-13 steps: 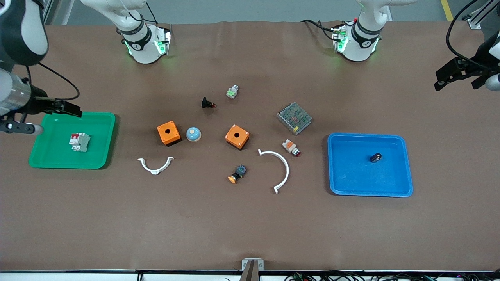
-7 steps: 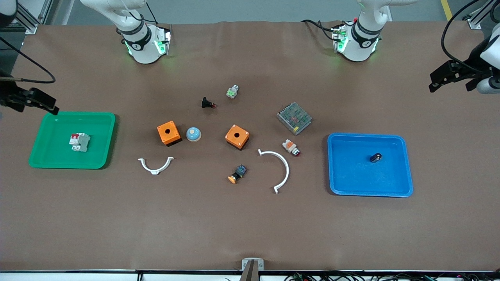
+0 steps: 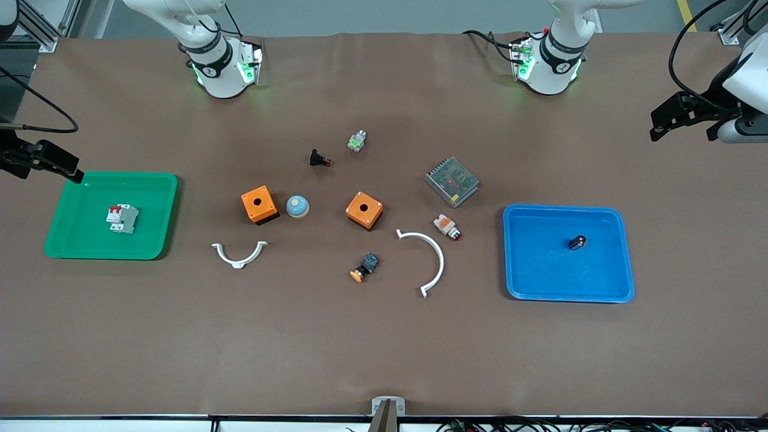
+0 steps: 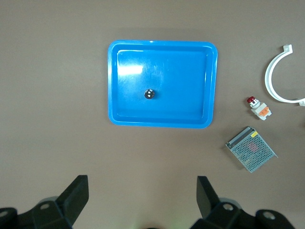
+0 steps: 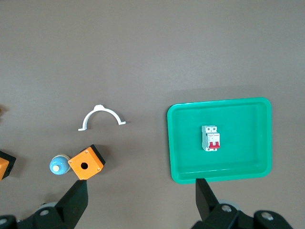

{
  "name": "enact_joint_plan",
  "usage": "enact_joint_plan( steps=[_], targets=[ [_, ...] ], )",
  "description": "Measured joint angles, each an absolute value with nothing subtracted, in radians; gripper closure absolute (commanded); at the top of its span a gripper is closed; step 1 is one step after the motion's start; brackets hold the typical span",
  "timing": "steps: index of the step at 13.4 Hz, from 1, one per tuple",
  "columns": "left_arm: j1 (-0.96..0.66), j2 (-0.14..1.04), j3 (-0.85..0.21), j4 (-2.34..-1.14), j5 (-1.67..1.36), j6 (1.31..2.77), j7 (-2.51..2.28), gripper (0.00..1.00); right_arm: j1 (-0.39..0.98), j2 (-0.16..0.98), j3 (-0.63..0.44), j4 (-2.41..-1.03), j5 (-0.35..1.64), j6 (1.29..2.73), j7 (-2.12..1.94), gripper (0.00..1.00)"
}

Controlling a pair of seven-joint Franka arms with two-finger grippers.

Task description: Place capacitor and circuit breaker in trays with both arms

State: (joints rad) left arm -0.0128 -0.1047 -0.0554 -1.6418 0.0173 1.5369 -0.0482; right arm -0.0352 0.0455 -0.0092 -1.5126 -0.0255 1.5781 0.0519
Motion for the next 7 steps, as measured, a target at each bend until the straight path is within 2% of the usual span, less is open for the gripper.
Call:
enact_joint_plan(
  steps=[7],
  targets=[
    [-0.011, -0.104, -0.050, -1.629, 0.017, 1.540, -0.044, 0.00, -0.035, 0.047, -0.009, -1.510, -0.025, 1.580, 0.052, 0.00]
  ],
)
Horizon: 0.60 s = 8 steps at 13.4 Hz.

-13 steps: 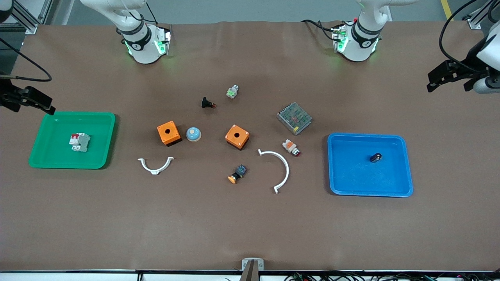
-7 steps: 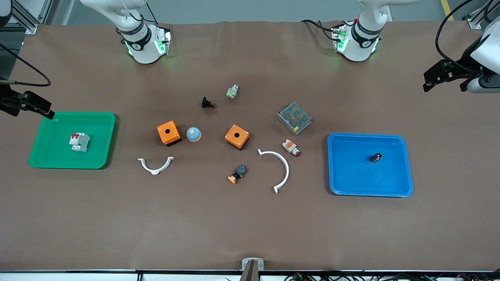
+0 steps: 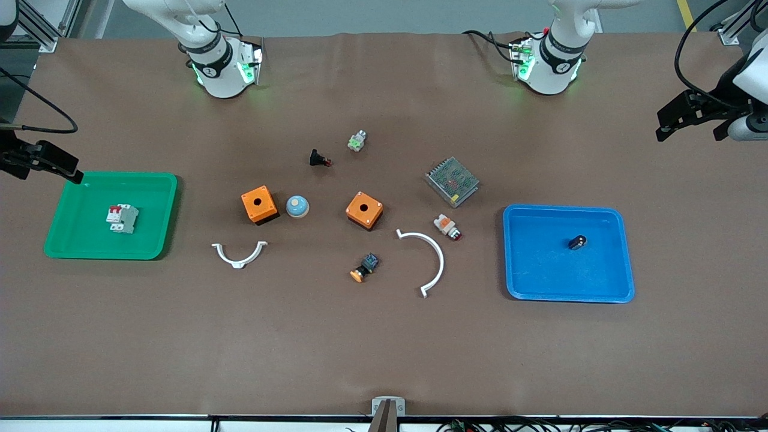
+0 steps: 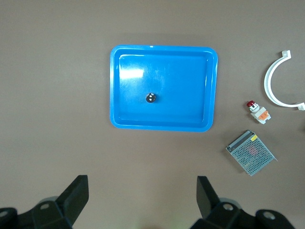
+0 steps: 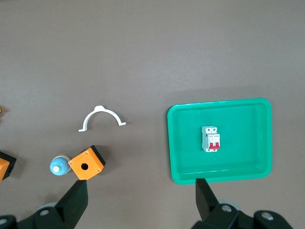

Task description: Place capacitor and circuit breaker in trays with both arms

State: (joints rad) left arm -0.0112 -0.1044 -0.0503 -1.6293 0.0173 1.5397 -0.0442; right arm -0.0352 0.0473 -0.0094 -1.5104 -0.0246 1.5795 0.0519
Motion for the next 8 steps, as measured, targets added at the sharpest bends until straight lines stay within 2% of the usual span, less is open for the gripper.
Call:
enact_joint_plan(
  steps=[8],
  targets=[
    [-0.013, -0.104, -0.055, -1.629, 0.003, 1.533, -0.044, 0.00, -0.035, 0.051, -0.010, -1.510, -0.024, 1.580, 0.052, 0.00]
  ],
)
